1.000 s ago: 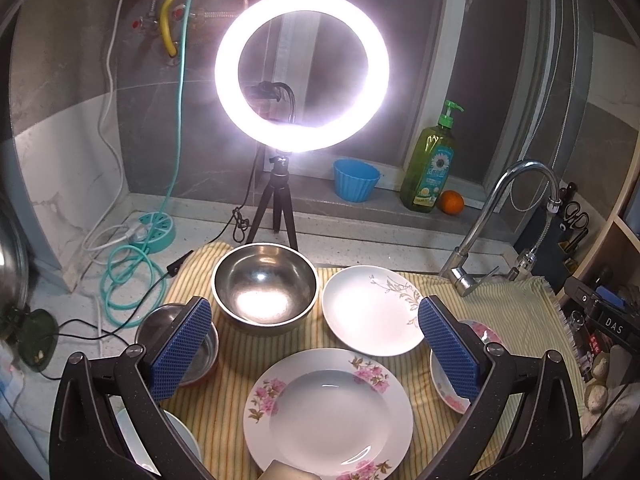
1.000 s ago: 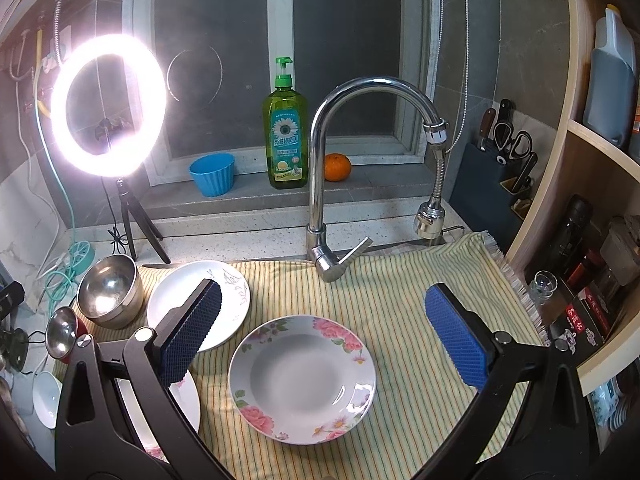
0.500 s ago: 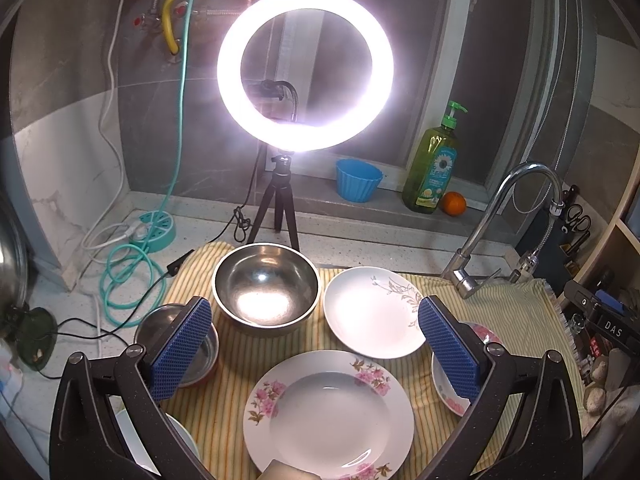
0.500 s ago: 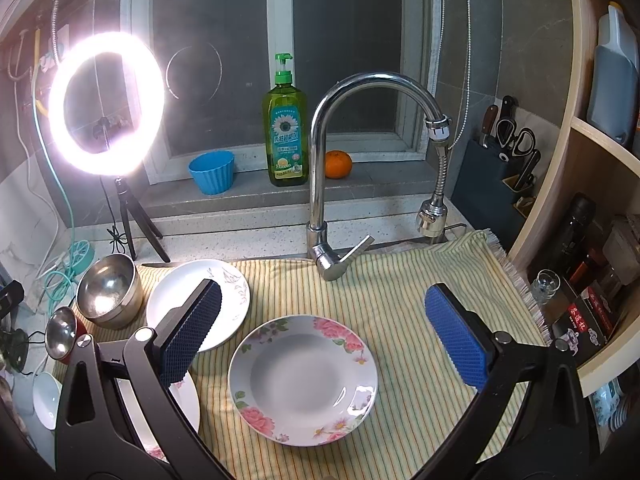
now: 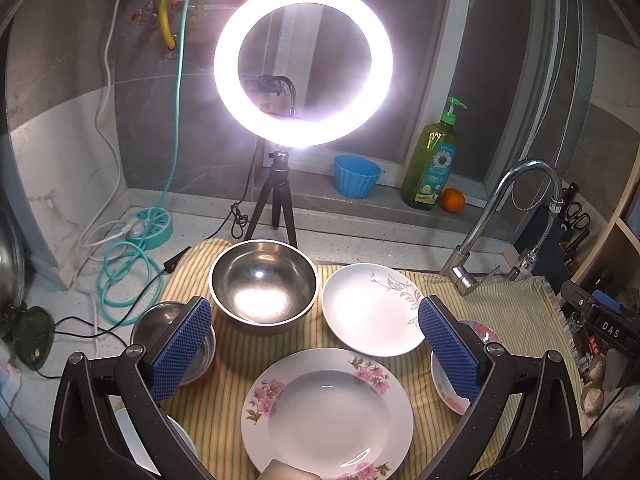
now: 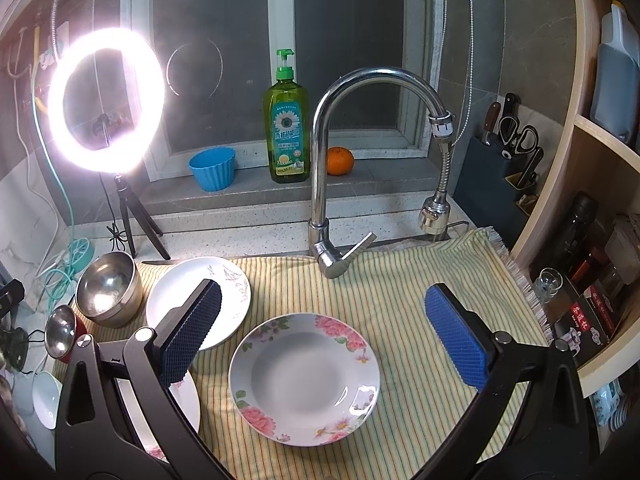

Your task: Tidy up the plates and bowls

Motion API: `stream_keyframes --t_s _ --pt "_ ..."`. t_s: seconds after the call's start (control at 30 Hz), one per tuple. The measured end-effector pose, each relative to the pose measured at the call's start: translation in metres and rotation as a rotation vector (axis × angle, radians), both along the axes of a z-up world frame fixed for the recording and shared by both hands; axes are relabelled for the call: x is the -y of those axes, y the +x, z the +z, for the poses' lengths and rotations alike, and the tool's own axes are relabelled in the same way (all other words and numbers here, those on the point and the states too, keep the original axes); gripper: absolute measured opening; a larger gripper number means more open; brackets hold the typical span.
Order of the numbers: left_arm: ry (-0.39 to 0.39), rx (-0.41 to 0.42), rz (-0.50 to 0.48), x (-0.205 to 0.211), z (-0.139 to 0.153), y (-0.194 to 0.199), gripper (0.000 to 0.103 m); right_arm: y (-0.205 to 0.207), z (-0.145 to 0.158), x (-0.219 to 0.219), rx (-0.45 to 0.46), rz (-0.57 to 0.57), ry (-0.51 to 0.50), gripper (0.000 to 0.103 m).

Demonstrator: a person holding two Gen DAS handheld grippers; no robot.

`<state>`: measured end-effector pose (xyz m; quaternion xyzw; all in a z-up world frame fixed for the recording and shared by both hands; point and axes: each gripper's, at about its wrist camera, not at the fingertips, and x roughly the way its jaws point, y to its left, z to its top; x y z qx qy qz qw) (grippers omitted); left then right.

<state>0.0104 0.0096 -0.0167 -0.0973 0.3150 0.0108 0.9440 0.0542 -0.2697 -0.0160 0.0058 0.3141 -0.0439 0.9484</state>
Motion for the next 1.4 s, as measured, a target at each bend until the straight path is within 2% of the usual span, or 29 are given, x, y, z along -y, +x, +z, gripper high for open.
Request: stream_keyframes --t_s 0.57,0.8,1.0,1.1,1.17,1.23,1.27,1.33,1.4 --pt "-0.013 -0.023 -0.014 0.000 -0.004 0.000 0.103 0.001 -0.004 -0.002 -0.022 0.002 0.000 0.103" --pt "-0.053 -0.110 -0.031 -0.012 -0.022 0.004 0.103 0.005 -0.013 -0.005 -0.066 0.023 0.005 0.103" --pt "-0.101 -0.200 -0.048 -0.020 -0.045 0.001 0.101 0.010 -0.032 -0.004 -0.137 0.053 0.050 0.103" --pt "-0.136 -0.248 -0.066 -0.023 -0.057 -0.001 0.090 0.009 -0.041 -0.007 -0.166 0.079 0.071 0.103" --pt "-0.168 -0.283 -0.074 -0.026 -0.066 -0.003 0.076 0.008 -0.047 -0.011 -0.181 0.107 0.081 0.103" --pt "-0.176 -0.311 -0.089 -0.027 -0.074 -0.006 0.072 0.006 -0.054 -0.016 -0.195 0.138 0.086 0.103" --pt "-0.168 -0.320 -0.093 -0.027 -0.078 -0.008 0.063 0.005 -0.056 -0.019 -0.201 0.151 0.087 0.101" --pt "-0.158 -0.341 -0.103 -0.026 -0.084 -0.012 0.056 0.002 -0.061 -0.024 -0.220 0.180 0.092 0.092" --pt "-0.161 -0.366 -0.115 -0.027 -0.091 -0.014 0.053 0.001 -0.069 -0.030 -0.255 0.219 0.112 0.083"
